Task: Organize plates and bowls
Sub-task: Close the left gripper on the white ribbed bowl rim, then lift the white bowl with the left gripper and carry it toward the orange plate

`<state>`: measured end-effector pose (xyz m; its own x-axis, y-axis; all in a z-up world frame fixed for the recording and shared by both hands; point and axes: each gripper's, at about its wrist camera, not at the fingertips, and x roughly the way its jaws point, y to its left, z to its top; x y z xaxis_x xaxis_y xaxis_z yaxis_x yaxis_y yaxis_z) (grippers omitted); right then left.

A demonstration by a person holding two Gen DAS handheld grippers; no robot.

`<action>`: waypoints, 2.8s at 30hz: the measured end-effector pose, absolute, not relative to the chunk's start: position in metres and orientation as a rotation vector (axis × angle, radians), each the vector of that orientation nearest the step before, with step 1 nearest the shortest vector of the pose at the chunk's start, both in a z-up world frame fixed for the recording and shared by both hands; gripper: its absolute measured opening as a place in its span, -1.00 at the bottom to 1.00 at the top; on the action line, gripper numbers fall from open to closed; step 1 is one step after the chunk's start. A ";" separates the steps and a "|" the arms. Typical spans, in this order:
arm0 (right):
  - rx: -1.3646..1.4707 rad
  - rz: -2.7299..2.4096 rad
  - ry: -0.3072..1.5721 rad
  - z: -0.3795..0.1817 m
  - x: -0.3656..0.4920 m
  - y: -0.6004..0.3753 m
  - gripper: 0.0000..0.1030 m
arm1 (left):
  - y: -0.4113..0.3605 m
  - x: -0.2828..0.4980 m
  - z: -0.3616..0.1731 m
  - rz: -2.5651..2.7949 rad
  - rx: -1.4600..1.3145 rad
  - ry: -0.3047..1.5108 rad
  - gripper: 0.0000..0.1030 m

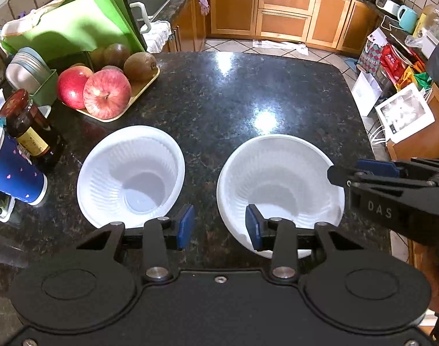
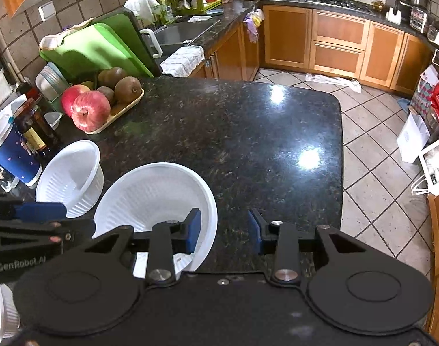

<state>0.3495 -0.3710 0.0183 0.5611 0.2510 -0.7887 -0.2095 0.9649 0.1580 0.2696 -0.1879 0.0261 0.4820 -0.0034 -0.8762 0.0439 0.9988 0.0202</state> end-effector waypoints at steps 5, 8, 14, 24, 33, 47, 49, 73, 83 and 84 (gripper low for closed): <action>0.052 0.282 0.943 0.013 0.356 -0.373 -0.30 | -0.195 0.277 0.022 -0.028 0.064 1.071 -0.08; 0.051 0.294 0.951 0.008 0.359 -0.373 -0.38 | -0.198 0.281 0.015 -0.028 0.077 1.084 -0.08; 0.022 0.309 0.947 0.004 0.355 -0.369 -0.51 | -0.201 0.287 0.007 -0.040 0.082 1.104 -0.20; 0.014 0.310 0.944 0.000 0.350 -0.363 -0.70 | -0.202 0.292 0.000 -0.056 0.095 1.103 -0.60; 0.005 0.302 0.923 0.010 0.339 -0.362 -0.70 | -0.199 0.283 0.011 -0.083 0.100 1.093 -0.60; -0.021 0.289 0.858 0.053 0.285 -0.348 -0.70 | -0.183 0.231 0.051 -0.124 0.110 1.030 -0.59; -0.015 0.281 0.852 0.060 0.274 -0.344 -0.70 | -0.177 0.221 0.057 -0.136 0.114 1.018 -0.59; -0.050 0.233 0.750 0.109 0.117 -0.191 -0.66 | -0.035 0.111 0.095 -0.243 0.167 0.951 -0.59; -0.057 0.247 0.786 0.090 0.086 -0.131 -0.64 | 0.009 0.084 0.076 -0.253 0.198 0.976 -0.59; -0.053 0.244 0.797 0.087 0.085 -0.128 -0.64 | 0.014 0.082 0.072 -0.257 0.199 0.984 -0.59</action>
<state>0.0847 -0.1282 0.0865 0.6724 0.1968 -0.7135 -0.2369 0.9705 0.0445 0.0822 0.0139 0.0723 0.5278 -0.1237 -0.8403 0.3029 0.9517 0.0502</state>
